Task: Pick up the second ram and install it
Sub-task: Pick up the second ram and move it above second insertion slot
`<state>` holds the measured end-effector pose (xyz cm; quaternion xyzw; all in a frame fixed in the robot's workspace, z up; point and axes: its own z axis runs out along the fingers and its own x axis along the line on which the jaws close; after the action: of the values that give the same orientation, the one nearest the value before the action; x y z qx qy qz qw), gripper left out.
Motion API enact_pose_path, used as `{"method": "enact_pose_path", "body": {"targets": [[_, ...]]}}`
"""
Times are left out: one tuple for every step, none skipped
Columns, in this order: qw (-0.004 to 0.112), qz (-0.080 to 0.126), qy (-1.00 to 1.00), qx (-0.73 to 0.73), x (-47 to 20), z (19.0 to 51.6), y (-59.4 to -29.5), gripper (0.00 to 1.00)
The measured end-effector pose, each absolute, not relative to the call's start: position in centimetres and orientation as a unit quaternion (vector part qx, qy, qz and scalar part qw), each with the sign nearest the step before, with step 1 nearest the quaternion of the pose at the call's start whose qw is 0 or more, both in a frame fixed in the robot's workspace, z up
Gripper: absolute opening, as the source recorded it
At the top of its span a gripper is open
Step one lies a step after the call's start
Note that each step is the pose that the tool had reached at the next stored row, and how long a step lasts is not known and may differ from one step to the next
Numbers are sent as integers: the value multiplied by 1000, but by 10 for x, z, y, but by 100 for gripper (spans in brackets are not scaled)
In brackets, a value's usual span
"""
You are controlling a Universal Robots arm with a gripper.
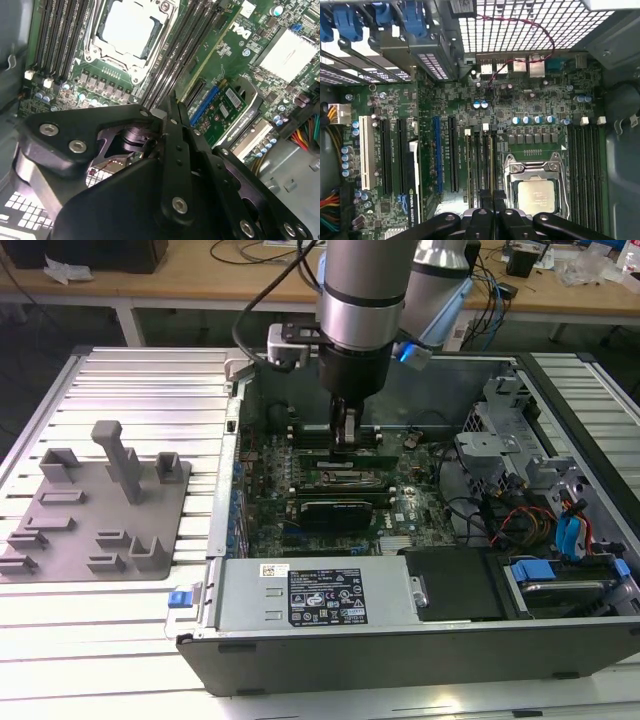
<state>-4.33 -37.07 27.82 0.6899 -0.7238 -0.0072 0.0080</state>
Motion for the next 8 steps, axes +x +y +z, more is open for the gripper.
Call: {"method": "enact_pose_path", "body": {"targets": [[8,-7,-724,690,-43,276,-371,9],[8,-7,-724,690,-43,272,-371,9],[8,-7,-724,690,-43,271,-371,9],[8,-7,-724,690,-43,271,-371,9],[8,-7,-724,690,-44,270,-371,9],[8,-7,-724,690,-44,269,-371,9],[8,-7,-722,691,-44,268,-371,9],[8,-7,-722,692,-45,268,-371,9]]}}
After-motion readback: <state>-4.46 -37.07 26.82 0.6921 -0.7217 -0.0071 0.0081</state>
